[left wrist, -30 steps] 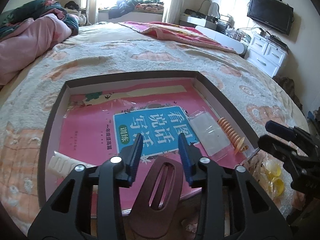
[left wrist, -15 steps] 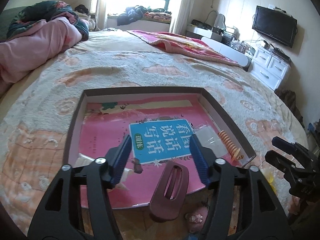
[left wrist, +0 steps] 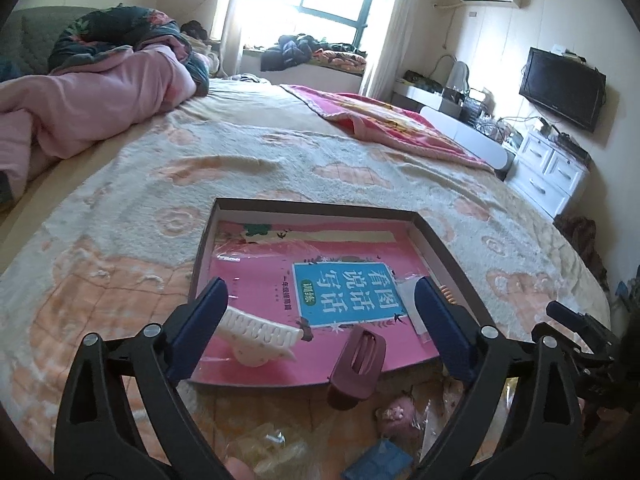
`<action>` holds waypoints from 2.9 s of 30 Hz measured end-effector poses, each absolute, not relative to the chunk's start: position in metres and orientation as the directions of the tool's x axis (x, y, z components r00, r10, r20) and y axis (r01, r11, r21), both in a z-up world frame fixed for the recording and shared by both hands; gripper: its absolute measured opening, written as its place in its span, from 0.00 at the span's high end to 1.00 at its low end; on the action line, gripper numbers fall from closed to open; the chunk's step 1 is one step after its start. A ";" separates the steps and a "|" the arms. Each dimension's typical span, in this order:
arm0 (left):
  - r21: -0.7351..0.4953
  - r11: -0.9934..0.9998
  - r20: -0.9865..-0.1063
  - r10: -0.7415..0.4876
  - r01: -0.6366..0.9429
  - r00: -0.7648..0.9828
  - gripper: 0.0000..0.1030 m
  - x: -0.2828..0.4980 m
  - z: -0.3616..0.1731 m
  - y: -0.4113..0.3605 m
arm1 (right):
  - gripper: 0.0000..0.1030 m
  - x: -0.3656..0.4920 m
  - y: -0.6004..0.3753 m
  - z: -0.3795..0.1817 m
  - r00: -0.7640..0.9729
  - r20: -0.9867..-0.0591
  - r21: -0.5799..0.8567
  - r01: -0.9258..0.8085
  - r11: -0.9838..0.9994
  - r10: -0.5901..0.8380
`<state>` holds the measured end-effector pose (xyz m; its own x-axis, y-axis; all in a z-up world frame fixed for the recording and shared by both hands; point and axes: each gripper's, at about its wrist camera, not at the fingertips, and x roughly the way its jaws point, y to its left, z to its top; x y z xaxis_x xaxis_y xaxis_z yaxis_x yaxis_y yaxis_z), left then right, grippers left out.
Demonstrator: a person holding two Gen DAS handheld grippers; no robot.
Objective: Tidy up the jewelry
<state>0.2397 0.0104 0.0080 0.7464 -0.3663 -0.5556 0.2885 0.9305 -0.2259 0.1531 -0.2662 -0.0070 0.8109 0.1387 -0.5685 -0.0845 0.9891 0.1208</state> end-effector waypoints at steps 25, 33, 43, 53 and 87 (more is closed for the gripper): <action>-0.040 0.939 -0.691 -0.274 0.343 0.669 0.80 0.211 -0.046 -0.016 | 0.20 0.124 -0.255 -0.017 0.783 -0.601 0.103 -0.124 0.987 0.162; -0.091 0.967 -0.658 -0.239 0.240 0.714 0.80 0.215 -0.032 0.013 | 0.20 0.121 -0.250 -0.021 0.773 -0.612 0.094 -0.139 0.986 0.167; -0.127 0.954 -0.629 -0.289 0.271 0.722 0.65 0.187 -0.015 0.022 | 0.20 0.114 -0.241 -0.024 0.760 -0.616 0.086 -0.194 0.977 0.205; -0.084 0.940 -0.643 -0.304 0.330 0.702 0.39 0.160 -0.022 0.017 | 0.20 0.109 -0.227 -0.022 0.745 -0.620 0.066 -0.262 0.963 0.246; -0.035 0.874 -0.705 -0.366 0.485 0.608 0.39 0.151 -0.068 -0.026 | 0.34 0.149 -0.220 -0.065 0.657 -0.709 0.091 -0.272 0.958 0.254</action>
<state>0.1506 -0.0258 -0.0681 0.6075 -0.3659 -0.7050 0.4852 0.8737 -0.0353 0.1489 -0.2196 -0.0652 0.6575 0.2538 -0.7094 -0.2716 0.9581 0.0911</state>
